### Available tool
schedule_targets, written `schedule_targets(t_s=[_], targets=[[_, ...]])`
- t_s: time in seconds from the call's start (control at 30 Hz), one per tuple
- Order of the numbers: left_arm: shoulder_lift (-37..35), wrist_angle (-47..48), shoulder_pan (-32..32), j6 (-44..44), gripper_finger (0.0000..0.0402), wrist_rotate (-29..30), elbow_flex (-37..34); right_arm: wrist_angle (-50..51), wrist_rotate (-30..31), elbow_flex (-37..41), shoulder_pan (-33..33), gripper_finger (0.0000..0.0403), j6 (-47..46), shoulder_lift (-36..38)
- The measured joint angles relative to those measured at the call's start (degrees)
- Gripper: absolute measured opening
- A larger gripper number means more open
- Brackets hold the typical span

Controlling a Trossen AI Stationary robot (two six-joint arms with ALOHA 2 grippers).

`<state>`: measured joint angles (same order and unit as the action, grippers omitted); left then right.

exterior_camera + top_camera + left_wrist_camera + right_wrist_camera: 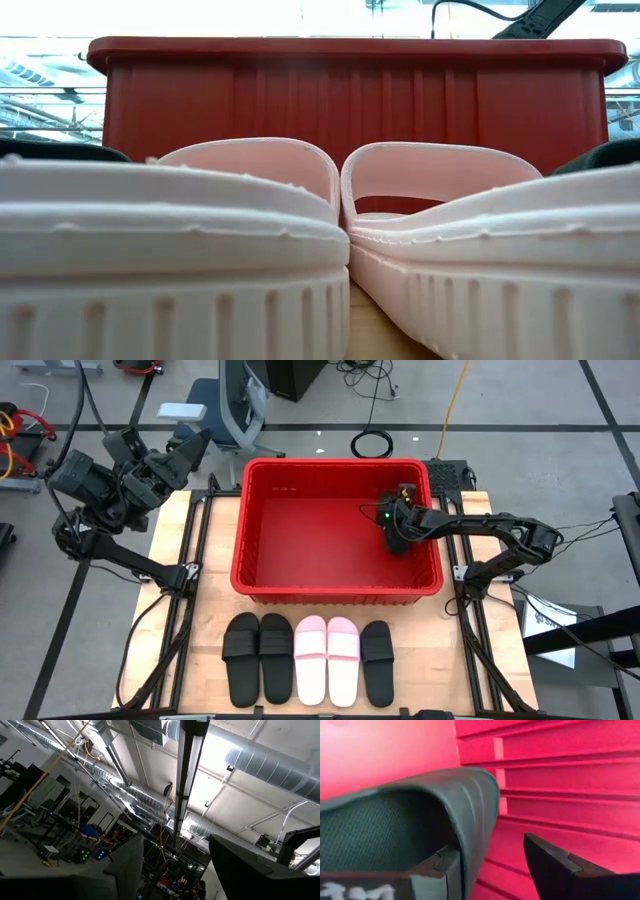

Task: Pick and place slides into bin
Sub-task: Put the black slide into the red bin

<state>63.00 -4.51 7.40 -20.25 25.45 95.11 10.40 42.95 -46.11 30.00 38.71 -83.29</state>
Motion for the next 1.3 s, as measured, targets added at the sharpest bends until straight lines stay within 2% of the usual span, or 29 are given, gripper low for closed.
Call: schedule_targets(t_s=[0.1, 0.27, 0.4, 0.57, 1.0, 1.17, 1.3], targets=[[0.0, 0.0, 0.0, 0.0, 0.0228, 0.0, 0.0, 4.0, -2.5, 0.0, 0.0, 0.0180, -1.1, 0.0], [0.0, 0.0, 0.0, -0.2, 0.0228, -1.3, 0.0, 10.1, -3.6, -0.1, 0.5, 0.0180, -9.1, 0.0], [0.0, 0.1, 0.0, -1.0, 0.0228, -1.6, 0.0, 9.5, -4.4, -0.1, 0.7, 0.0180, -12.5, 0.5], [0.0, 0.1, 0.0, -1.4, 0.0228, -1.8, 0.0, 8.3, -9.9, -0.2, 0.7, 0.0180, -13.8, 1.5], [0.0, 0.2, 0.0, -1.7, 0.0228, -2.6, 0.0, 12.7, -9.8, -0.2, 1.5, 0.0180, -15.2, 2.0], [0.0, 0.5, 0.0, -2.5, 0.0228, -3.0, 0.0, 14.3, -7.3, -0.2, 1.4, 0.0180, -14.1, 2.1], [0.0, 0.6, 0.0, -2.6, 0.0228, -3.0, 0.0, 16.2, -10.2, -0.9, 1.4, 0.0180, -14.5, 3.7]])
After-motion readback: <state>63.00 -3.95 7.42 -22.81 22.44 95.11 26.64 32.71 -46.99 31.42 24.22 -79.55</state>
